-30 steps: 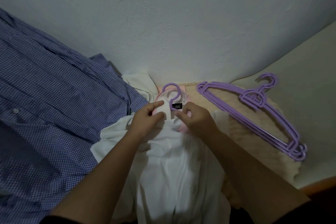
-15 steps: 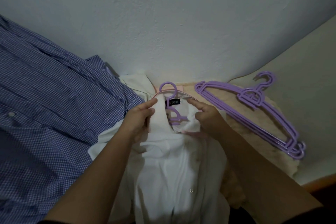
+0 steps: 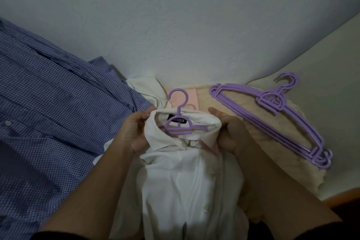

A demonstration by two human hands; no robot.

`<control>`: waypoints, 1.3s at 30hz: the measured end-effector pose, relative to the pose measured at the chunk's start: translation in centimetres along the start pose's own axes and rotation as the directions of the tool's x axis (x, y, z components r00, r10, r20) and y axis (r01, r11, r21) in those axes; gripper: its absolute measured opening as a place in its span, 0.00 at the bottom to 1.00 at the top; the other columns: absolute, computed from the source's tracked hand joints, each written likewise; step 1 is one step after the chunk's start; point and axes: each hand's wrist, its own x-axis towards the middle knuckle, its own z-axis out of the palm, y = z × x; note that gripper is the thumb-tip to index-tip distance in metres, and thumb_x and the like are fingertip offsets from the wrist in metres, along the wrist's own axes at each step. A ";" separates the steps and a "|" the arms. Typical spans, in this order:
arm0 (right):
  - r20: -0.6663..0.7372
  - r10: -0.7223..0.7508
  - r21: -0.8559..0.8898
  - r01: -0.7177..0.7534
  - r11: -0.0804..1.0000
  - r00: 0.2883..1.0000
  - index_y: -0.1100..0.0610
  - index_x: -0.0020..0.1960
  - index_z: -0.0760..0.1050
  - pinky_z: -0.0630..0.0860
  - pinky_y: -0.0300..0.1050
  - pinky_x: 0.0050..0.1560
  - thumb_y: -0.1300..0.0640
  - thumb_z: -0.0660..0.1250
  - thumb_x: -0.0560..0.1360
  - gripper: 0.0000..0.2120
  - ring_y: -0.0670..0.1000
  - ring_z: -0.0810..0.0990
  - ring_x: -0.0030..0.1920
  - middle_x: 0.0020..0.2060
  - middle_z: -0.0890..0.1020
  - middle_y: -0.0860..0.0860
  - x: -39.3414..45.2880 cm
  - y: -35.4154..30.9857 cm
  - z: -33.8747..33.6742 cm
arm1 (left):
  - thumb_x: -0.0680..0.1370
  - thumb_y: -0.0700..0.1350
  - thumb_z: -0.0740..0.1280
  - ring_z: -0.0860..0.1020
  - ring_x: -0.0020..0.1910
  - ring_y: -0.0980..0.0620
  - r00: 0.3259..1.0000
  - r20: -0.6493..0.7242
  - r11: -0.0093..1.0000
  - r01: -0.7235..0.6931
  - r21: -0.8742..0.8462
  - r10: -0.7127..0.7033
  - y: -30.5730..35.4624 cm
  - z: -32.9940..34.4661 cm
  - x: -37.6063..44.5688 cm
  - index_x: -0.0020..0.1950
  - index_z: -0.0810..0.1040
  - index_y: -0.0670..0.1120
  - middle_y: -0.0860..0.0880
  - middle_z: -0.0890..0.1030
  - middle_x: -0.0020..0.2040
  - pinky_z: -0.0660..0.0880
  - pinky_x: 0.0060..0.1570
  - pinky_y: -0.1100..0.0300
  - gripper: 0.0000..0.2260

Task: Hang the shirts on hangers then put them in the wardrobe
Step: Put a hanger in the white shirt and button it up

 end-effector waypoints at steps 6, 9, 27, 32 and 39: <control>0.022 -0.256 -0.641 0.210 0.738 0.966 0.58 0.58 0.78 0.75 0.41 0.53 0.63 0.69 0.73 0.14 0.48 0.80 0.51 0.55 0.81 0.53 0.5 0.2 -0.1 | 0.72 0.40 0.74 0.81 0.35 0.50 0.950 -0.064 0.841 -0.239 0.486 0.307 -0.7 1.2 -0.1 0.49 0.80 0.38 0.46 0.84 0.37 0.77 0.33 0.63 0.09; 0.026 -0.368 -0.763 0.257 0.593 0.929 0.58 0.63 0.76 0.71 0.38 0.56 0.62 0.73 0.70 0.22 0.47 0.77 0.56 0.55 0.79 0.48 0.6 0.6 0.1 | 0.72 0.38 0.74 0.80 0.35 0.55 0.908 -0.068 0.697 -0.267 0.666 0.413 -1.6 1.4 0.0 0.50 0.78 0.43 0.49 0.82 0.40 0.76 0.32 0.64 0.10; -0.082 -0.565 -0.817 0.270 0.510 0.821 0.60 0.54 0.78 0.68 0.38 0.44 0.53 0.62 0.79 0.12 0.54 0.77 0.50 0.49 0.80 0.54 2.6 1.4 1.5 | 0.76 0.48 0.69 0.80 0.46 0.45 0.802 -0.270 0.801 -0.375 0.466 0.532 -2.5 1.9 2.3 0.45 0.80 0.47 0.44 0.81 0.45 0.78 0.48 0.52 0.05; -0.129 -0.349 -0.664 0.180 0.726 0.928 0.56 0.64 0.73 0.71 0.55 0.65 0.51 0.64 0.77 0.17 0.55 0.75 0.63 0.64 0.76 0.54 3.8 1.1 0.9 | 0.75 0.54 0.68 0.77 0.56 0.48 0.857 -0.282 0.860 -0.297 0.415 0.432 -1.9 1.2 4.0 0.51 0.82 0.52 0.53 0.79 0.52 0.76 0.59 0.42 0.09; -0.269 -0.502 -0.602 0.263 0.754 0.822 0.59 0.69 0.69 0.77 0.32 0.43 0.64 0.66 0.75 0.23 0.48 0.77 0.53 0.62 0.75 0.52 4.1 3.9 -0.5 | 0.71 0.44 0.72 0.78 0.58 0.50 0.812 -0.334 0.851 -0.333 0.407 0.478 -4.4 0.0 4.6 0.58 0.78 0.51 0.50 0.77 0.59 0.78 0.57 0.51 0.16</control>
